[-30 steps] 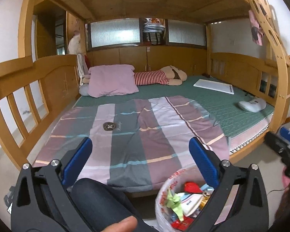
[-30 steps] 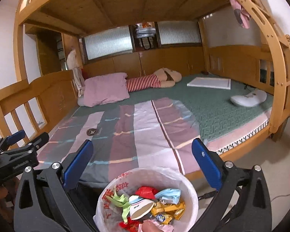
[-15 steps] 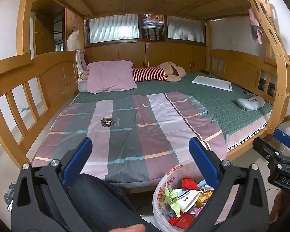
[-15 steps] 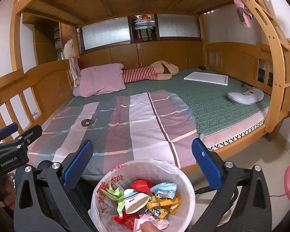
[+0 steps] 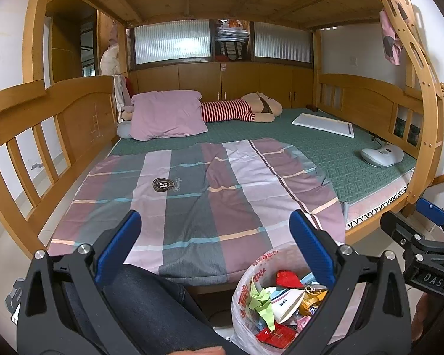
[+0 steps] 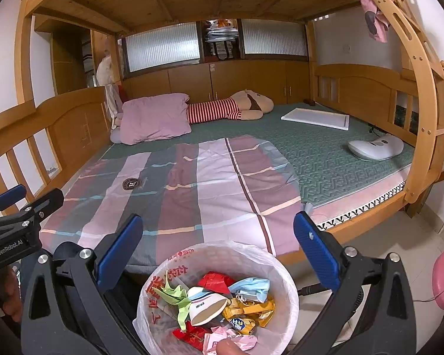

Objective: Collect trash

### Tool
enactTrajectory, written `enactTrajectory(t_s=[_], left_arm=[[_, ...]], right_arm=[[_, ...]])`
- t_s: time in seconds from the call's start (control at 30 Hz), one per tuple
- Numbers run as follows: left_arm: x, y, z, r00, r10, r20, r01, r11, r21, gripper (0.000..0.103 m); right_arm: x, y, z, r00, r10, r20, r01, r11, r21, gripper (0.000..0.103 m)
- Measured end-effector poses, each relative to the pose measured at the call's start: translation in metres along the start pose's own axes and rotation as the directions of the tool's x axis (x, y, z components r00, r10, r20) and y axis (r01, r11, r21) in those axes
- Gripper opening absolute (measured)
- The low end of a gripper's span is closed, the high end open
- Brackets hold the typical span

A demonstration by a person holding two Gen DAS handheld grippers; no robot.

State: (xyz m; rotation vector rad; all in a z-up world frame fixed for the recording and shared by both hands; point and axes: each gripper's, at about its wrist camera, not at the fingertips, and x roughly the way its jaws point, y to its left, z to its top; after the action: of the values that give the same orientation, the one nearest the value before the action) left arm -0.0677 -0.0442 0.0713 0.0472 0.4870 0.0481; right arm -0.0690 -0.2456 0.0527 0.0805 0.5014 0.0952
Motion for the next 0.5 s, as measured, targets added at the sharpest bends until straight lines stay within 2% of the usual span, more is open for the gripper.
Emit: enactTrajectory(t_s=[0.5], left_arm=[[0.0020,0.0020,-0.0012,1.000,-0.005,-0.007,0.005,1.000,0.000,0.100]], right_arm=[[0.0031,0.0002,-0.0020,1.000,-0.011,-0.003,0.011,1.000,-0.010,0.100]])
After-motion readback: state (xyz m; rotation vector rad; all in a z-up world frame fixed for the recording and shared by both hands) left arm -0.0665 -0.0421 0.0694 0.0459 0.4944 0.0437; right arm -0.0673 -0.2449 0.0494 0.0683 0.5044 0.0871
